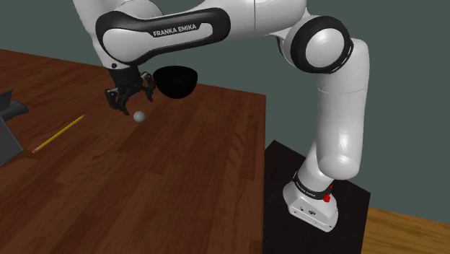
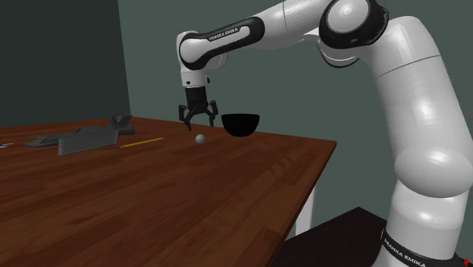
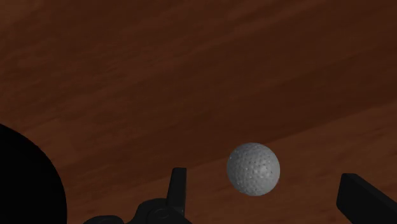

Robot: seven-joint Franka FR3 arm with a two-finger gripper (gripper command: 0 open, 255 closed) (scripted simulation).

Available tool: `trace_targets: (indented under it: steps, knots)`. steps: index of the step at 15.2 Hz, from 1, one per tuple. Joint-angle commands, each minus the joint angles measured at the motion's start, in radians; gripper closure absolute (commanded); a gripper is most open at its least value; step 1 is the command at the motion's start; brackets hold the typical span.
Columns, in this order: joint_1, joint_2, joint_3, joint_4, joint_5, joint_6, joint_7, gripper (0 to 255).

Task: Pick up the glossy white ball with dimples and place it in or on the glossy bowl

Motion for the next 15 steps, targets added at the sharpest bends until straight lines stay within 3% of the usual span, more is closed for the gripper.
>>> trace_targets:
  steps: [1,8,15]
  knots:
    - [0.024,0.055,-0.003,0.071,-0.024,-0.022,0.01,0]
    - [0.009,0.058,-0.01,-0.026,-0.03,0.076,0.019,0]
    - [0.009,0.058,-0.01,-0.026,-0.03,0.076,0.019,0]
